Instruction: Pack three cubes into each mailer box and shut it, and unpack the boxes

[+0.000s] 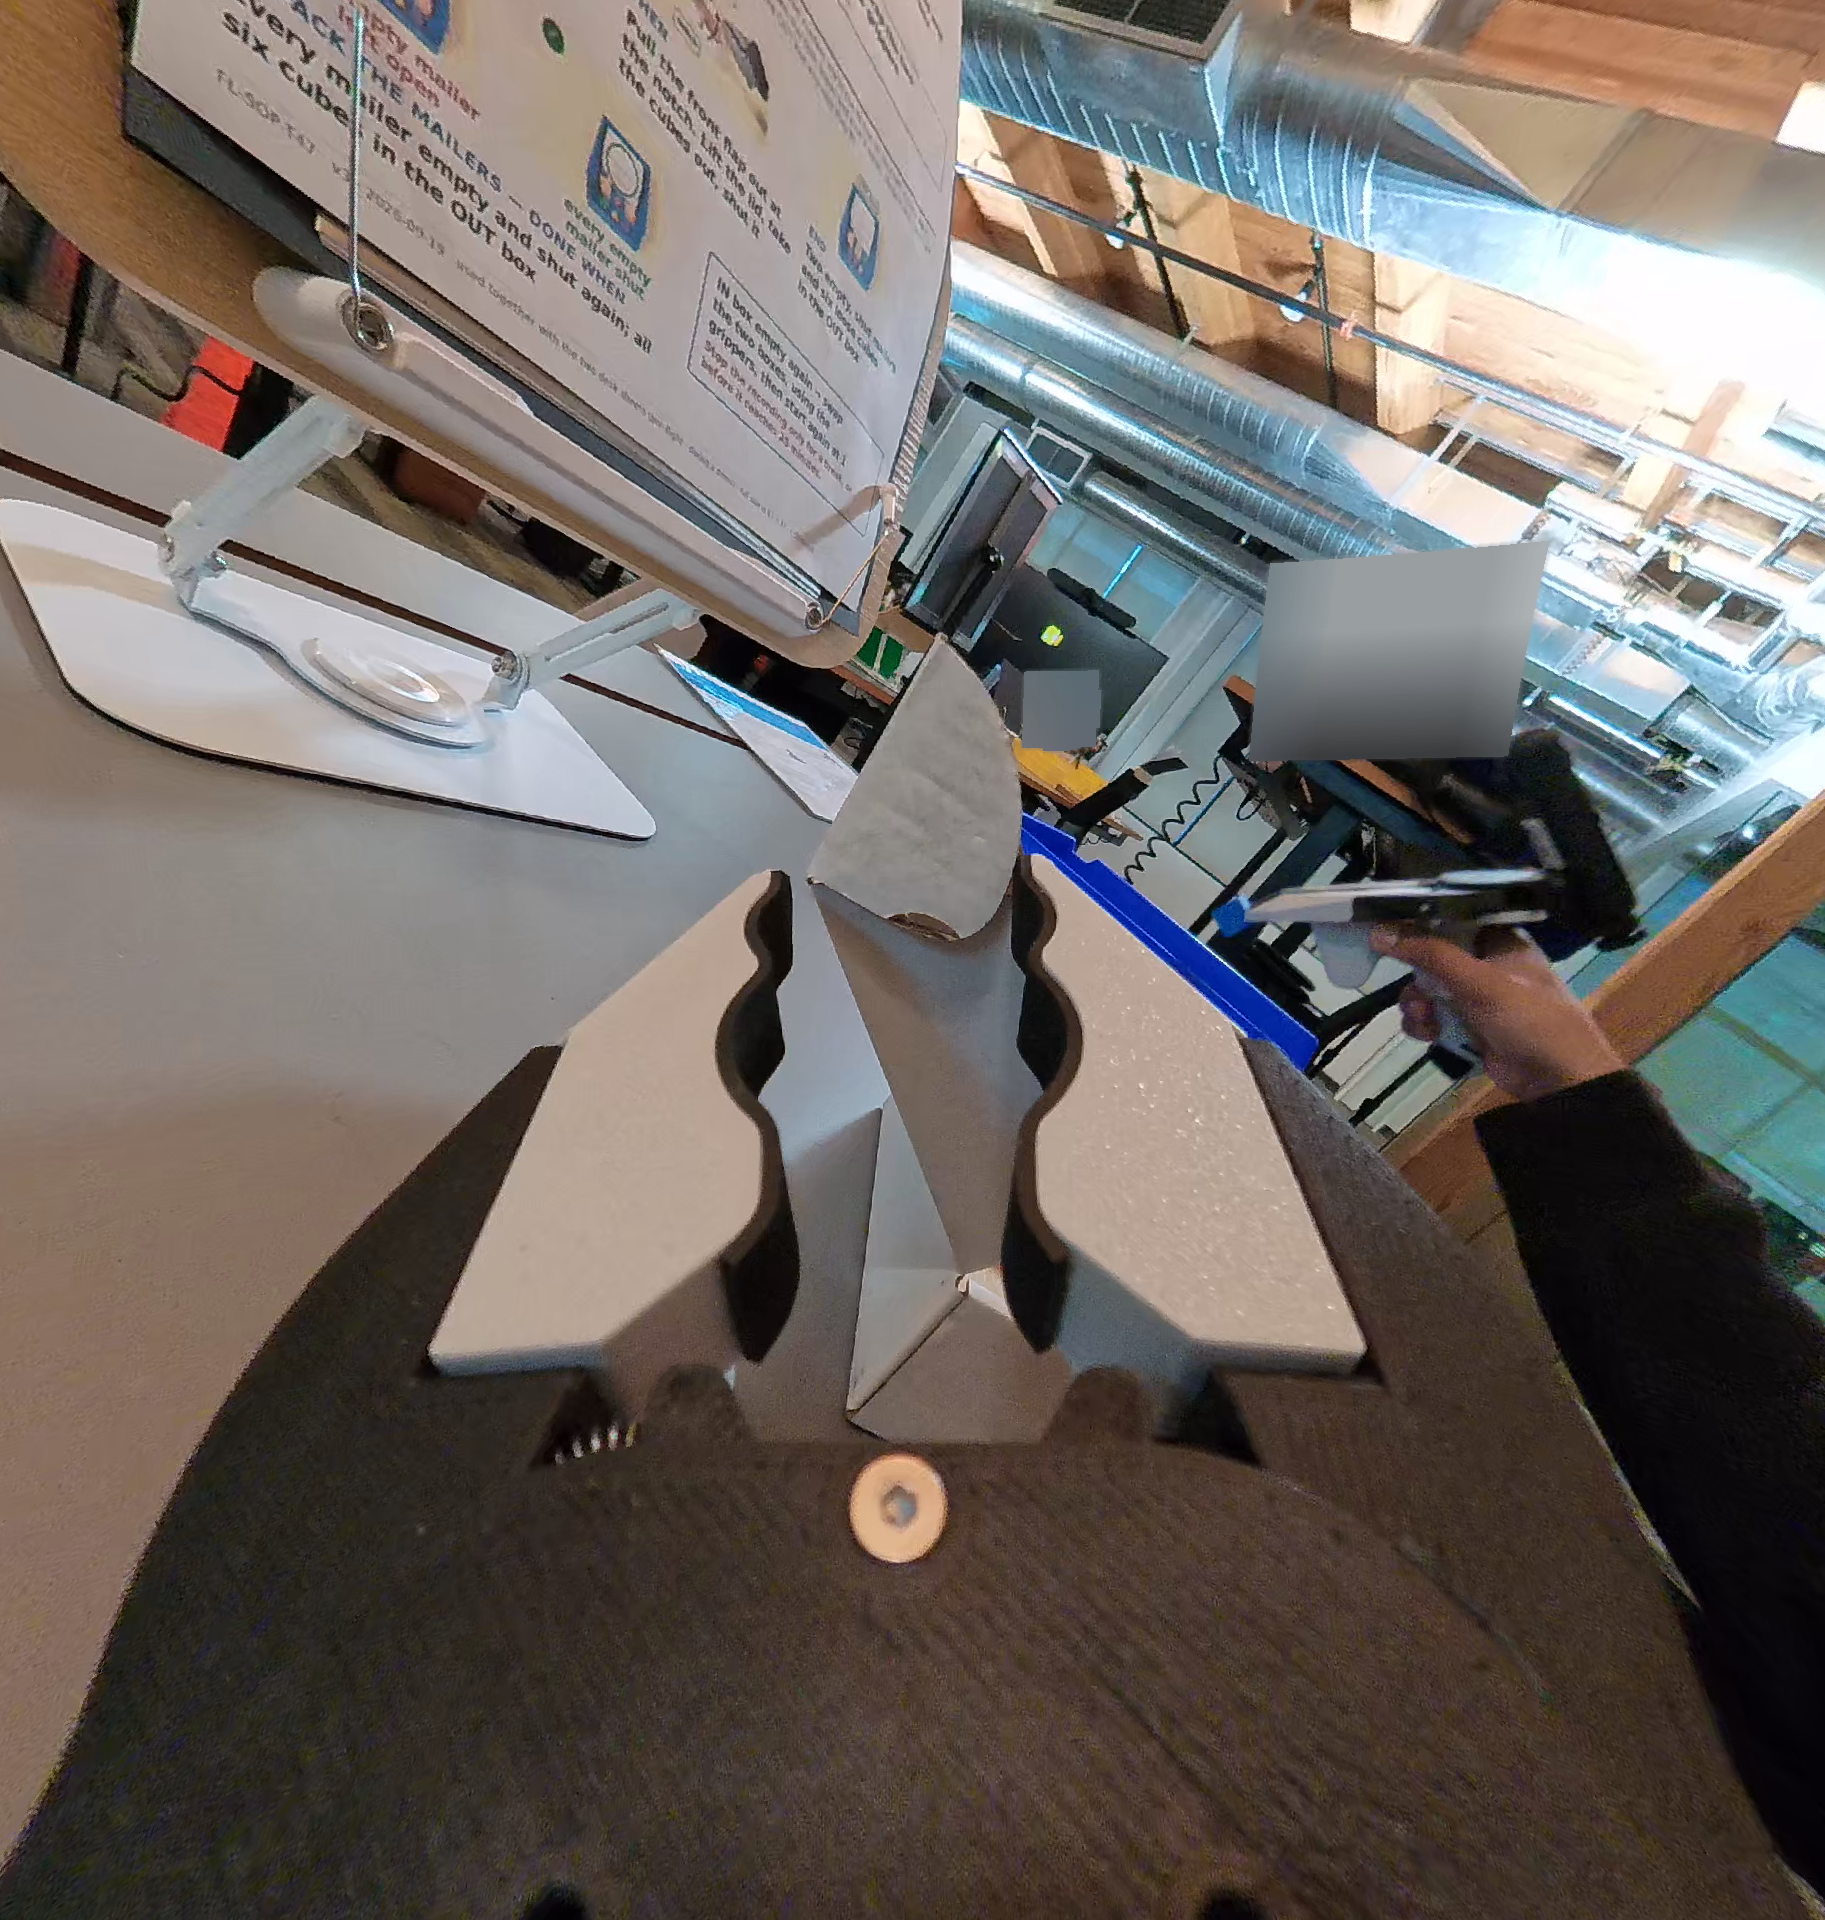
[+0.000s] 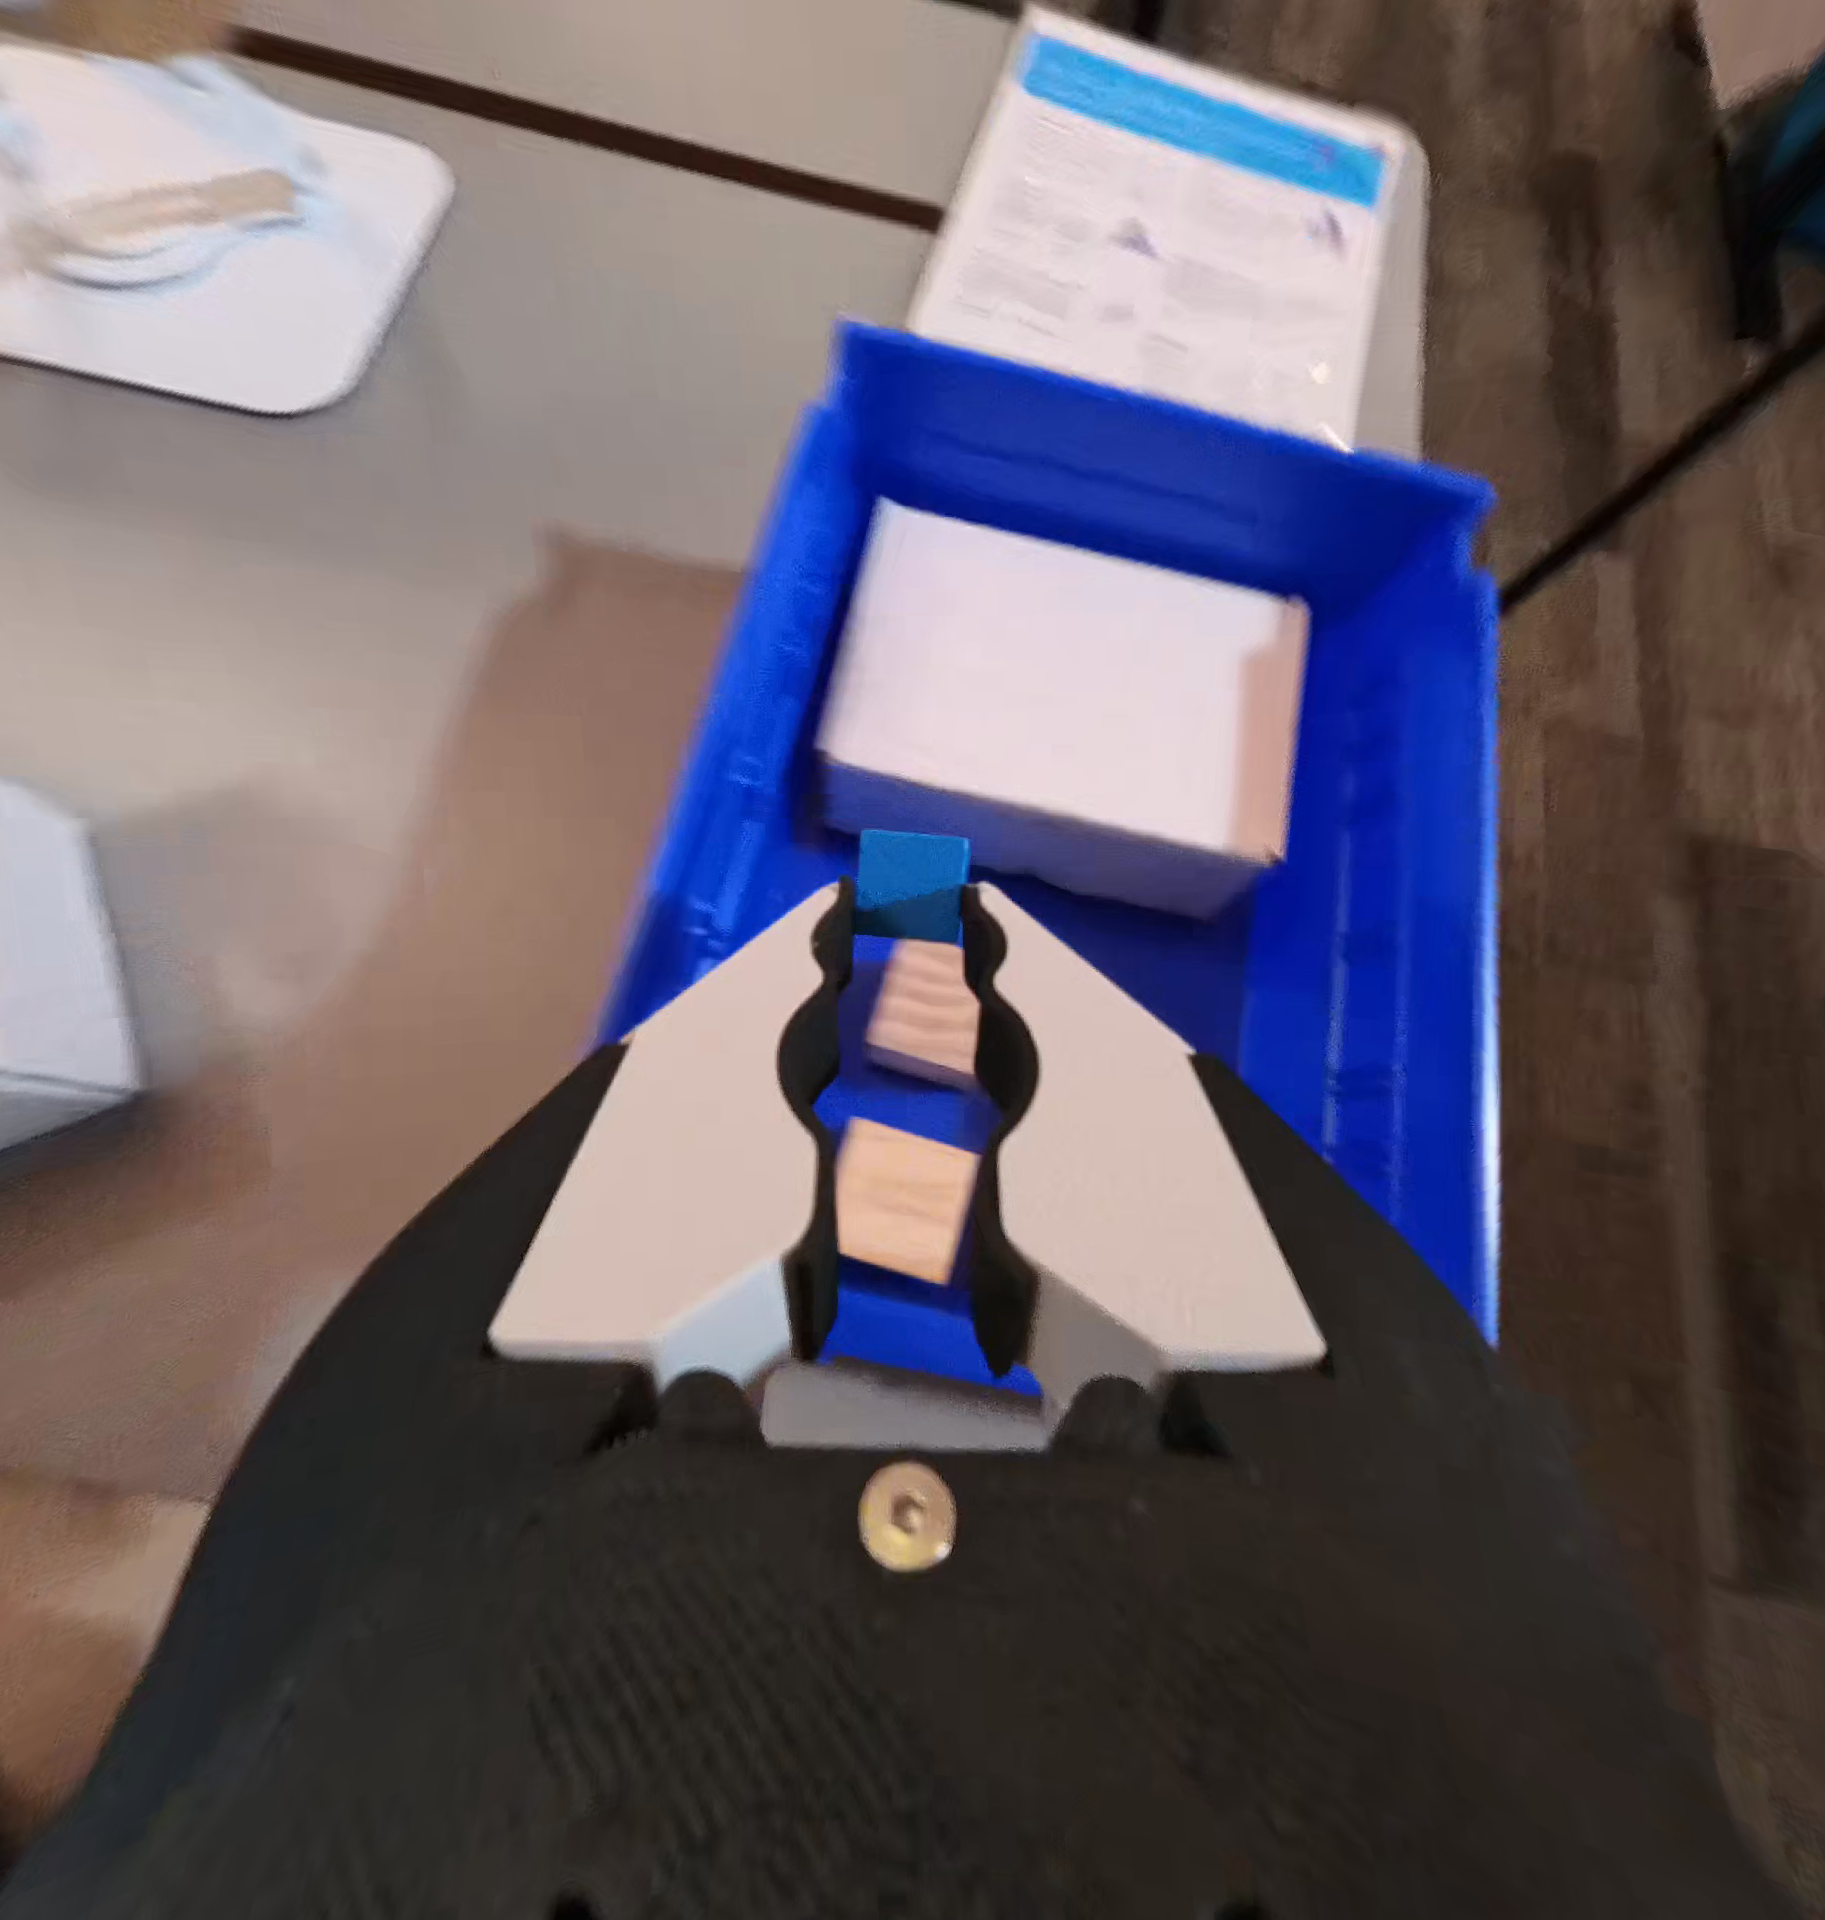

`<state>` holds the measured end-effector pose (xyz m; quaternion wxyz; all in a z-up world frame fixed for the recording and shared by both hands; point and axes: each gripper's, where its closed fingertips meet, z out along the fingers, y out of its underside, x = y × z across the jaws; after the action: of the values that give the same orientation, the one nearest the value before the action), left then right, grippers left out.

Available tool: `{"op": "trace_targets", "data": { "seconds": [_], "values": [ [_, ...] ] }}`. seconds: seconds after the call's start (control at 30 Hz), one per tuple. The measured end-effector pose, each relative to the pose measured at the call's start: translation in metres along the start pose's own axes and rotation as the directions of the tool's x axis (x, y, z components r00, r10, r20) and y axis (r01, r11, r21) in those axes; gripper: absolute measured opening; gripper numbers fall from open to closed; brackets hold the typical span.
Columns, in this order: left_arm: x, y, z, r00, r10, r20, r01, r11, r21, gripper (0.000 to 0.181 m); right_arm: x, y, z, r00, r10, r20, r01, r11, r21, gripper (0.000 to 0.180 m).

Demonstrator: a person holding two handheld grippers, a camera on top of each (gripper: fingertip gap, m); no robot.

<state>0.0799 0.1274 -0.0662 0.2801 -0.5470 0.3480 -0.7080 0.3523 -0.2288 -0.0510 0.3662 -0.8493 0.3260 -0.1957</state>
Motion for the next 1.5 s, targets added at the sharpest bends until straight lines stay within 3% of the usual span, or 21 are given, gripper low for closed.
{"op": "trace_targets", "data": {
  "seconds": [0.17, 0.4, 0.87, 1.03, 1.13, 1.27, 1.43, 1.5],
  "values": [
    [0.001, 0.0, 0.001, 1.0, 0.012, 0.006, -0.012, 1.0, 0.002, 0.042, 0.065, 0.059, 0.028, 0.986, 0.086, -0.142, -0.101, 0.99, -0.101, 0.02],
    [0.0, 0.0, -0.001, 1.0, 0.007, 0.009, -0.007, 1.0, 0.002, 0.041, 0.084, 0.099, 0.055, 0.973, 0.075, -0.219, -0.125, 0.967, -0.223, 0.019],
    [-0.003, 0.0, -0.001, 1.0, 0.001, 0.016, -0.001, 1.0, 0.001, 0.04, 0.09, 0.114, 0.068, 0.973, 0.078, -0.216, -0.13, 0.962, -0.239, 0.021],
    [-0.002, 0.0, -0.001, 1.0, 0.007, 0.016, -0.007, 1.0, 0.002, 0.04, 0.083, 0.087, 0.051, 0.975, 0.079, -0.206, -0.113, 0.981, -0.158, 0.029],
    [-0.001, 0.0, -0.001, 1.0, 0.013, 0.015, -0.013, 1.0, 0.002, 0.04, 0.045, 0.041, 0.038, 0.995, 0.064, -0.08, -0.066, 0.998, -0.018, 0.03],
    [-0.001, -0.001, -0.001, 1.0, 0.021, 0.013, -0.021, 1.0, 0.001, 0.04, -0.051, -0.025, 0.022, 0.98, -0.016, 0.201, -0.022, 0.982, 0.189, 0.026],
    [0.002, 0.001, -0.001, 0.998, 0.058, -0.004, -0.058, 0.998, -0.014, 0.041, -0.199, -0.05, 0.028, 0.795, -0.121, 0.594, -0.059, 0.96, 0.275, 0.027],
    [0.004, 0.003, -0.001, 0.998, 0.069, -0.011, -0.069, 0.997, -0.021, 0.041, -0.244, -0.047, 0.035, 0.717, -0.13, 0.685, -0.091, 0.956, 0.277, 0.044]
  ]
}}
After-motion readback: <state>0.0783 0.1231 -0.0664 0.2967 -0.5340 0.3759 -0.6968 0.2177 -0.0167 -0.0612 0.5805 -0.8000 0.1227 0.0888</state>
